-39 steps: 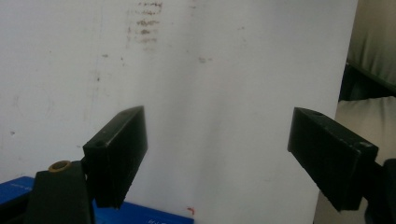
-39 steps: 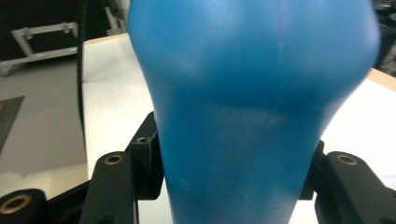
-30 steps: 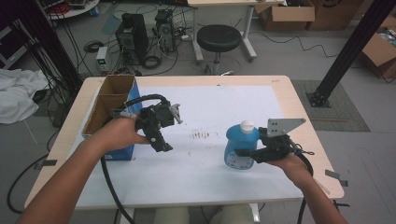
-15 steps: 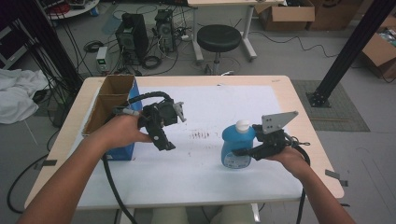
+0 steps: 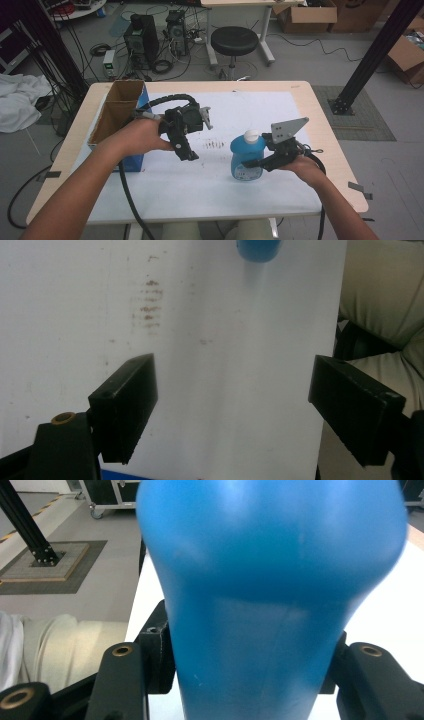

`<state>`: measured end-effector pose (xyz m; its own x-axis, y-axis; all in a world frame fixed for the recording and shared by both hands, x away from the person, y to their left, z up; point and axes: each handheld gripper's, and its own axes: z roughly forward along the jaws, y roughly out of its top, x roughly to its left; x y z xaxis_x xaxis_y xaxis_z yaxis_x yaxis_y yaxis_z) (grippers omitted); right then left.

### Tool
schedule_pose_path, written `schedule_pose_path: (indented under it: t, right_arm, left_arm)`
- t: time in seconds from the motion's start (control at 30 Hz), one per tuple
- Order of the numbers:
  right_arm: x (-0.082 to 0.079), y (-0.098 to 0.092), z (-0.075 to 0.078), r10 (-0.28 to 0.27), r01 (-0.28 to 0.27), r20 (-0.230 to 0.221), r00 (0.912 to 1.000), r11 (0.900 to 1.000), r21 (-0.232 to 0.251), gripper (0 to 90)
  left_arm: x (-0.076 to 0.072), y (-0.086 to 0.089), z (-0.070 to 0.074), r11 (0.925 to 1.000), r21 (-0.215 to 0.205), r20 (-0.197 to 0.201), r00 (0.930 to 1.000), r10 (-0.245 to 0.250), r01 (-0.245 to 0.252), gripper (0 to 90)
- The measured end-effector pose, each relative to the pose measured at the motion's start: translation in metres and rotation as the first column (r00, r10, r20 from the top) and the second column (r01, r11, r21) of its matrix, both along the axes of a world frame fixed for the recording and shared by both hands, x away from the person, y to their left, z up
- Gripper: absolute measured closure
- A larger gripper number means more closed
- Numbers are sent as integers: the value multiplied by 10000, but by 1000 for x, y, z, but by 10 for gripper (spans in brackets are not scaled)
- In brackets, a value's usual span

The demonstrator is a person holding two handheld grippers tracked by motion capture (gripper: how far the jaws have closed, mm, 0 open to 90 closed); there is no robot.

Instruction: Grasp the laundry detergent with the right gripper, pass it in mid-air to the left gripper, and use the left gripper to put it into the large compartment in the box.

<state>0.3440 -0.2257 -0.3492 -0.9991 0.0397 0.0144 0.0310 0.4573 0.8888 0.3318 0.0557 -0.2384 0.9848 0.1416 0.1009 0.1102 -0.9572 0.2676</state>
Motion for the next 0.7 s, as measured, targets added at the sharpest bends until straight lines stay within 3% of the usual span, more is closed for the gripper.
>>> schedule_pose_path:
  t: [0.7]
  right_arm:
    - [3,35,-1,629,-623,179,9979,9977,-282,438]
  left_arm:
    - [-5,-19,8,9990,78,62,9990,-434,433,202]
